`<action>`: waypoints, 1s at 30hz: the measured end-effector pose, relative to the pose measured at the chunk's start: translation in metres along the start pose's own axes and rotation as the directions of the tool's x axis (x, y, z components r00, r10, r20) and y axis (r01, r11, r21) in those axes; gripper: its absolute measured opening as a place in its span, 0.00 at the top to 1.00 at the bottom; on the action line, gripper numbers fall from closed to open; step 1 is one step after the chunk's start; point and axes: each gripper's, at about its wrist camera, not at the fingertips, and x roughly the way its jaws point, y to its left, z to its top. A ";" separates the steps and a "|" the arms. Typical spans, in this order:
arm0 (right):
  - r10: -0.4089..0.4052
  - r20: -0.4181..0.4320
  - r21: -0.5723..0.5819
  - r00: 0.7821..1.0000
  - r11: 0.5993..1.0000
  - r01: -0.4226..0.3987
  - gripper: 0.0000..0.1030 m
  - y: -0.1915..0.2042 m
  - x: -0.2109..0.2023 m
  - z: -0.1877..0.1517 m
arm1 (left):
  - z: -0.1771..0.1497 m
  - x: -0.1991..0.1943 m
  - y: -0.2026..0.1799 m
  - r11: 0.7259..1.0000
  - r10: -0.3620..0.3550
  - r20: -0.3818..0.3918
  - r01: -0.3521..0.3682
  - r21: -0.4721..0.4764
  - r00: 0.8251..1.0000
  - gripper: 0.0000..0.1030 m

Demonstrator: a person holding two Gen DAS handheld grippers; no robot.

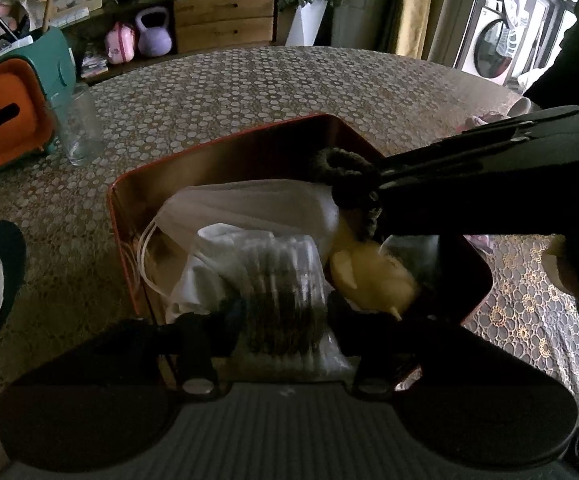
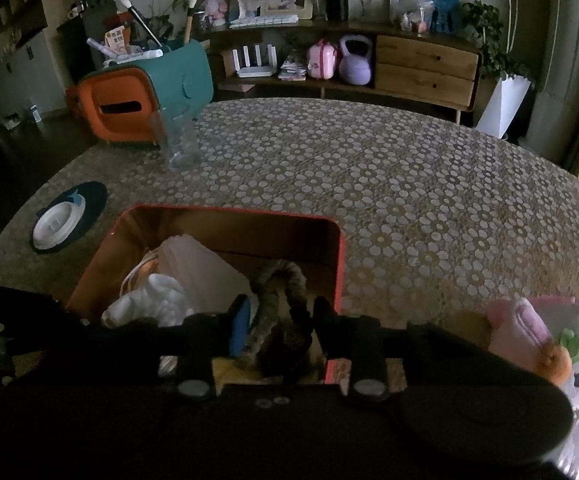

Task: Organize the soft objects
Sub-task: 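Move both open tools back over the table toward the white cloth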

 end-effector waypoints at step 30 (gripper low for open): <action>0.066 0.185 0.055 0.981 0.996 -0.077 0.41 -0.020 -0.133 -0.035 | 0.003 -0.084 -0.058 0.997 0.009 0.158 -0.020 0.070 0.987 0.33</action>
